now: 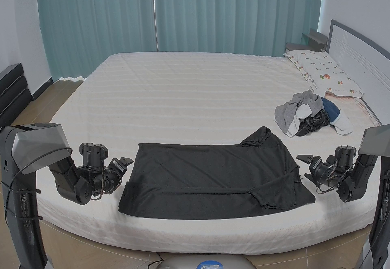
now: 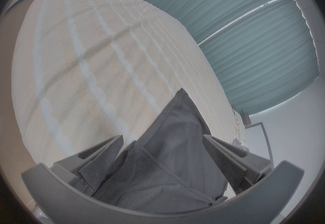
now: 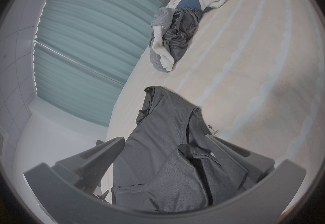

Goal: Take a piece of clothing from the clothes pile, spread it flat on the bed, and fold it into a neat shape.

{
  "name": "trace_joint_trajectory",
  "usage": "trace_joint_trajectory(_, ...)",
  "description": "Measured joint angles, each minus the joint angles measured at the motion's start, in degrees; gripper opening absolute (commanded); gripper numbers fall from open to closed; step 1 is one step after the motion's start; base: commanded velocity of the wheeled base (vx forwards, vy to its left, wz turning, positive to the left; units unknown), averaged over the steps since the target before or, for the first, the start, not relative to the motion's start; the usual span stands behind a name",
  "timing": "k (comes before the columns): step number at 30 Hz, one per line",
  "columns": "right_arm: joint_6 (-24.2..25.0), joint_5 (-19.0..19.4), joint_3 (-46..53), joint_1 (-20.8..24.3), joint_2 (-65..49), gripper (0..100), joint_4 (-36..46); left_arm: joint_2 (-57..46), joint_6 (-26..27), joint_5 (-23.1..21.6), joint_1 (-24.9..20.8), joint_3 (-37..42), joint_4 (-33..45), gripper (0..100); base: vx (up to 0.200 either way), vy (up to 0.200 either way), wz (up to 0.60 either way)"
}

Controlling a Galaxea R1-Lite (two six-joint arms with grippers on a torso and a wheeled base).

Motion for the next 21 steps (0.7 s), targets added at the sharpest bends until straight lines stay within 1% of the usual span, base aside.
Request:
trace_joint_trajectory(6, -0.5, 0.0, 0.4, 0.5, 0.9, 100, -0.2, 0.2, 6.4, 0.1, -1.7, 0.5, 0.3, 100, 0.000, 0.000, 0.00)
trace_joint_trajectory(10, -3.2, -0.4, 0.6, 1.0, 1.6, 100, -0.5, 1.0, 10.0, 0.7, -2.5, 0.7, 0.1, 100, 0.000, 0.000, 0.00)
trace_joint_trajectory(14, -5.6, -0.6, 1.2, 1.4, 2.8, 100, -3.3, 1.7, 10.9, 0.9, -2.8, 0.6, 0.1, 100, 0.000, 0.000, 0.00)
trace_joint_trajectory(19, -6.1, -0.7, 1.8, 1.6, 4.0, 100, -4.1, 2.6, 12.1, 0.9, -2.9, -0.1, 0.0, 100, 0.000, 0.000, 0.00)
trace_joint_trajectory(21, -6.1, -0.7, 1.9, 1.7, 4.3, 100, -4.1, 3.0, 13.5, 1.0, -3.0, -0.4, 0.0, 100, 0.000, 0.000, 0.00)
